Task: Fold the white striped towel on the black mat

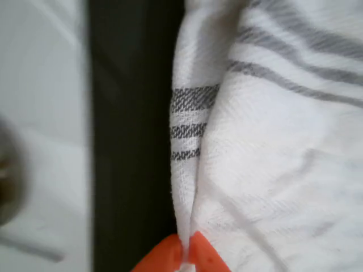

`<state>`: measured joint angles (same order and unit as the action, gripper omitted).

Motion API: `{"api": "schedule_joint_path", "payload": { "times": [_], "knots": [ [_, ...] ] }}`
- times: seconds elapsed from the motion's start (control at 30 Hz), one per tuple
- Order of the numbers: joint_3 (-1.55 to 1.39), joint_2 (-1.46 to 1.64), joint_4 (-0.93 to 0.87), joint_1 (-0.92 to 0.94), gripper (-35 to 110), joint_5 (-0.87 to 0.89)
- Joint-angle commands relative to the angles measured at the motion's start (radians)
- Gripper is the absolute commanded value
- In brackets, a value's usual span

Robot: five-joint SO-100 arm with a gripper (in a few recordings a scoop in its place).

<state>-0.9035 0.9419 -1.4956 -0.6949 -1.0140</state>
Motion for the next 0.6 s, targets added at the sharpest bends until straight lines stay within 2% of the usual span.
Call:
{"api": "schedule_joint_path", "payload": {
  "times": [0.0,0.27,0.57],
  "knots": [
    [0.146,0.038,-0.057,-0.044,0,0.011],
    [0.225,0.137,-0.201,-0.006,0,0.02],
    [0.077,0.462,-0.302,0.278,0,-0.061]
  ]
}}
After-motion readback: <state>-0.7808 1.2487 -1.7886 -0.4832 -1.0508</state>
